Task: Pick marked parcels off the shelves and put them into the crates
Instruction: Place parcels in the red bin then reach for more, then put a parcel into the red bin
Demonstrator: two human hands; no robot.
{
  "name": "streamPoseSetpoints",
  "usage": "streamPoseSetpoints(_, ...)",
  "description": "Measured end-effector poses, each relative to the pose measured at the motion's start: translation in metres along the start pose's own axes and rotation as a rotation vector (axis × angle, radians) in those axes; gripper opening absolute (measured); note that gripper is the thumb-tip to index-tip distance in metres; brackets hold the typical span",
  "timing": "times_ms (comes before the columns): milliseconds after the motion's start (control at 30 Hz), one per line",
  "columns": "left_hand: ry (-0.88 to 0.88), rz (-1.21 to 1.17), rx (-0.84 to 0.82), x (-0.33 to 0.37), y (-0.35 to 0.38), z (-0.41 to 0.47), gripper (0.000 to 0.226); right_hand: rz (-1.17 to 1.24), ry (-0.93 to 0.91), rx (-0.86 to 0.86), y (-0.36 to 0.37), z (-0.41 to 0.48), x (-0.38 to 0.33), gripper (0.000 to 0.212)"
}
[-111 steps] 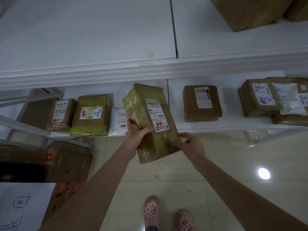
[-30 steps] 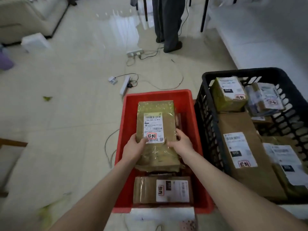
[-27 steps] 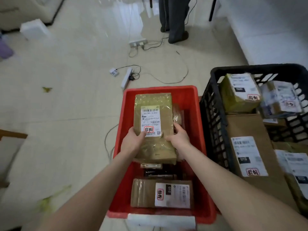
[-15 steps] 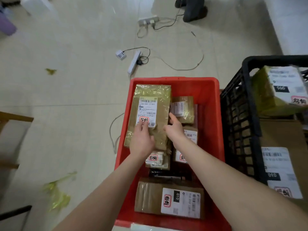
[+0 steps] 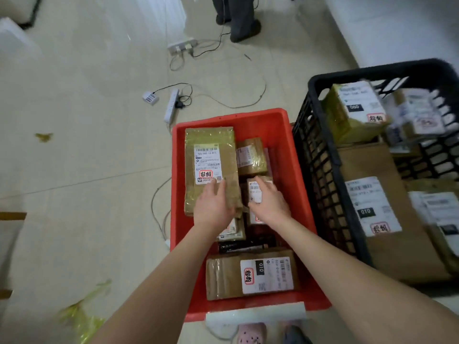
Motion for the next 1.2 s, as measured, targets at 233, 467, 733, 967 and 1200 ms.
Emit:
streamPoseSetpoints(233, 0.252, 0.159, -0.065, 0.057, 0.013, -0.073, 0.077, -0.124, 0.035, 0.064, -0.023, -0.1, 0.026, 0.074)
streamPoseSetpoints(467, 0.404, 0.269, -0.113, 0.085, 0.043, -0.161, 0.071, -0.068, 0.102, 0.179, -0.029, -0.211, 0.067, 0.066)
streamPoseSetpoints(733, 0.733, 0.399, -0.105, 0.15, 0.09, -0.3, 0.056, 0.003, 0.268, 0.326, -0.03, -0.37, 0.154, 0.063)
streamPoseSetpoints(967, 0.954, 0.47, -0.115, 0.252, 0.15, -0.447, 0.059, 0.051, 0.473, 0.473, -0.042, -0.539, 0.244, 0.064)
streamPoseSetpoints(1200, 1.173, 0.579, -0.136, 0.322, 0.222, -0.618, 0.055, 0.096, 0.649, 0.585, -0.038, -0.72, 0.332, 0.066)
Point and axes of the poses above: each hand's wrist, its own z-axis towards the middle knuckle, its own y-axis out of the palm, x = y × z, the point moved 9 cm from there along z, towards the middle knuckle, and after that the axes turned 10 degrees about -y, right-handed, at the moved point
